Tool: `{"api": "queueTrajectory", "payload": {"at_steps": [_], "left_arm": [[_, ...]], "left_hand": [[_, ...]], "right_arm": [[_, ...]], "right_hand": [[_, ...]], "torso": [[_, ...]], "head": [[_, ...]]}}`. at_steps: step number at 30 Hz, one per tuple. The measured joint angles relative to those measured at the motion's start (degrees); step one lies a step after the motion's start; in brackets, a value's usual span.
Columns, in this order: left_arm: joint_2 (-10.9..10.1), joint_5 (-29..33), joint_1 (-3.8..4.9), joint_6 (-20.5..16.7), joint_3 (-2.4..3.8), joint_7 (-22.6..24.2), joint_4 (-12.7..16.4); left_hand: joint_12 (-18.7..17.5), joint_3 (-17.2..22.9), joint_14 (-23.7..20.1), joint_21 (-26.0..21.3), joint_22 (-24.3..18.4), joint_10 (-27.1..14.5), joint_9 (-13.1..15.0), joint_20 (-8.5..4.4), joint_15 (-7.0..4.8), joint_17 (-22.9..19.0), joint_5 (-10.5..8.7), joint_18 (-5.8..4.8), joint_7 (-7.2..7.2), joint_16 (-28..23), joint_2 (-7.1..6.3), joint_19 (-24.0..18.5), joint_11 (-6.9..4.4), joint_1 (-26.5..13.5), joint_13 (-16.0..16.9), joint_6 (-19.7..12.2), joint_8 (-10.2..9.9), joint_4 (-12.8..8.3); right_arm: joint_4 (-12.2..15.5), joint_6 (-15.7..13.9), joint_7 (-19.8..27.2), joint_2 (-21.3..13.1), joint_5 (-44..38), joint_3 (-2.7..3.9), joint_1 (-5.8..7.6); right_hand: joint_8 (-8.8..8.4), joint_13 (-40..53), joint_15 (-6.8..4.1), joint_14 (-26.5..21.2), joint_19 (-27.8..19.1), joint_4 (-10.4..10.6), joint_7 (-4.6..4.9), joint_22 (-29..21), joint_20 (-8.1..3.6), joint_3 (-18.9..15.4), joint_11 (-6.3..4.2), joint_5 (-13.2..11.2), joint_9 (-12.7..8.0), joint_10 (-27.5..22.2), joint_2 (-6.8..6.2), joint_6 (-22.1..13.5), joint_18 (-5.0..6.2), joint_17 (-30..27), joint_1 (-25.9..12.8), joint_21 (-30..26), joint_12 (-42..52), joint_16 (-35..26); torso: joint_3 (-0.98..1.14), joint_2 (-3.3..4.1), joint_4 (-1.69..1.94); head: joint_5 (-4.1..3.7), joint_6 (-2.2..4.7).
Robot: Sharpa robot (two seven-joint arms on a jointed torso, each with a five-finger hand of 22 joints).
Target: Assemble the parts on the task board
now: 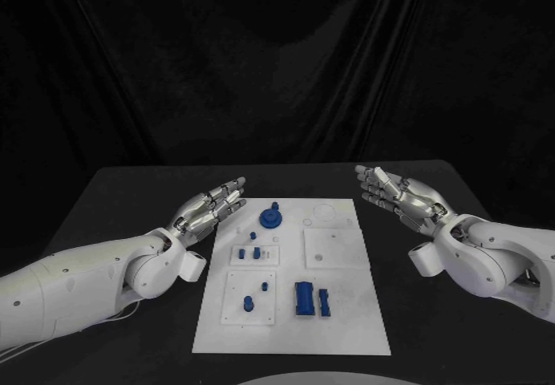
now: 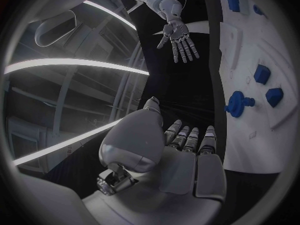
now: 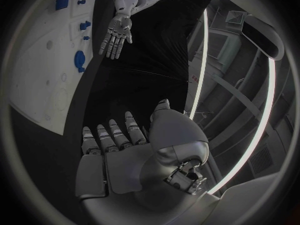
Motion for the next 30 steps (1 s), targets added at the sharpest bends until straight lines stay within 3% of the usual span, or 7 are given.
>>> {"api": "queueTrajectory", "payload": {"at_steps": [8, 10, 12, 14, 16, 23, 30], "left_arm": [[0.10, 0.00, 0.00, -0.34, 0.00, 0.02, 0.10], [0.11, -0.02, 0.00, -0.35, 0.01, -0.04, 0.07], [0.10, -0.04, 0.00, -0.38, 0.04, -0.18, 0.06], [0.10, -0.04, -0.02, -0.62, 0.29, -0.32, 0.16], [0.13, 0.00, -0.11, -1.06, 0.64, -0.47, 0.46], [0.99, 0.59, -0.59, -5.88, 3.17, -1.50, 2.71], [2.15, 2.29, -1.42, -16.29, 6.76, -3.34, 6.16]], "left_hand": [[-0.91, -0.57, -0.20, 0.00, 0.00, -0.43, -0.36, -0.83, -0.19, -0.02, -0.27, 0.00, -4.17, 0.00, 0.11, -0.02, -0.85, -0.11, -0.15, -3.19, -0.61, 0.06], [-1.26, -0.27, -0.14, 0.00, 0.00, -0.36, -0.55, -1.43, -0.83, -0.03, -1.32, -0.01, -4.69, 0.00, -0.16, -0.06, -1.11, -3.26, -0.29, -3.62, -0.67, -0.36], [-1.81, 0.91, -0.09, 0.00, 0.00, -0.39, -0.78, -2.23, -1.76, -0.03, -2.87, 0.00, -4.61, 0.00, -1.19, -0.03, -1.84, -8.83, -0.40, -3.88, -1.02, -1.53], [-2.00, 2.06, -0.10, 0.00, 0.00, -0.48, -0.99, -2.88, -2.36, -0.02, -4.41, -0.81, -4.44, 0.00, -2.19, 0.01, -1.94, -14.27, -0.47, -4.47, -1.02, -2.68], [-2.26, 3.07, -0.16, 0.00, 0.01, -0.44, -1.13, -3.50, -2.56, -0.02, -5.75, -1.42, -4.32, 0.00, -3.08, -0.01, -2.50, -19.02, -0.50, -4.81, -1.28, -3.69], [-2.67, 5.98, -0.10, 0.00, 0.01, -0.47, -1.31, -5.23, -3.38, -0.01, -9.88, -3.19, -4.21, 0.00, -5.86, -0.11, -2.93, -33.74, -0.60, -8.38, -1.39, -6.93], [-2.67, 8.29, -0.09, 0.00, 0.02, -0.47, -1.39, -8.44, -3.38, 0.00, -13.00, -4.62, -4.14, 0.00, -7.92, -0.04, -2.94, -44.78, -0.64, -9.48, -1.50, -9.24]], "right_arm": [[-2.25, 1.84, 5.09, 1.10, 1.73, -0.02, -0.88], [-2.32, 1.90, 5.20, 1.15, 1.78, -0.03, -0.90], [-2.32, 1.84, 5.16, 1.19, 1.79, 0.05, -0.90], [-2.40, 1.60, 5.12, 1.59, 1.86, 0.50, -1.01], [-2.49, 1.22, 5.10, 2.18, 1.99, 0.98, -1.29], [-3.47, -3.55, 5.01, 6.48, 3.54, 4.46, -3.51], [-4.73, -13.54, 4.83, 12.46, 6.88, 9.06, -6.57]], "right_hand": [[-0.39, -1.08, -0.37, -0.99, 0.00, 0.00, -0.40, -0.17, 0.00, 0.00, -0.04, 0.22, -0.50, -1.28, 0.00, -1.20, 0.39, -0.27, 0.60, 0.00, 0.00, -0.62], [-3.28, -4.03, -3.37, -2.66, -0.26, -4.80, 2.31, -0.18, -4.66, 5.86, -2.47, -3.22, -2.33, -4.03, -2.04, -6.47, -1.59, -1.09, -14.28, 0.00, -3.14, -3.13], [-3.78, -4.58, -5.56, -3.00, -0.31, -8.36, 2.87, -0.18, -8.07, 10.20, -5.77, -5.27, -2.62, -4.60, -4.68, -10.23, -4.41, -1.22, -26.83, 0.00, -5.43, -3.55], [-3.78, -4.67, -9.99, -3.03, -0.33, -11.07, 2.95, -0.18, -10.71, 13.46, -6.32, -5.53, -2.67, -4.62, -8.71, -13.11, -7.83, -1.24, -36.30, 0.00, -9.53, -3.55], [-3.78, -4.68, -10.63, -3.02, -0.30, -15.27, 3.00, -0.18, -15.02, 15.68, -6.32, -5.53, -2.70, -4.63, -10.61, -17.26, -8.20, -1.25, -42.47, 0.00, -10.66, -3.54], [-3.78, -4.68, -10.62, -3.02, -0.31, -16.67, 2.97, -0.17, -16.10, 20.48, -6.32, -5.53, -2.75, -4.62, -11.04, -19.11, -8.20, -1.26, -55.11, 0.00, -10.72, -3.54], [-3.78, -4.68, -10.62, -3.02, -0.30, -16.67, 2.97, -0.16, -16.10, 20.48, -6.32, -5.53, -2.75, -4.63, -11.09, -19.11, -8.19, -1.25, -56.21, 0.00, -10.72, -3.54]], "torso": [[0.00, -1.99, -0.35], [0.02, -2.14, -0.39], [0.03, -2.09, -0.38], [0.03, -2.08, -0.34], [0.06, -2.13, -0.26], [0.49, -3.13, 0.24], [1.01, -4.34, 0.82]], "head": [[-0.20, 0.04], [-0.23, -0.03], [-0.22, 0.10], [-0.22, 0.48], [-0.22, 0.98], [-0.49, 4.82], [-0.72, 8.39]]}}
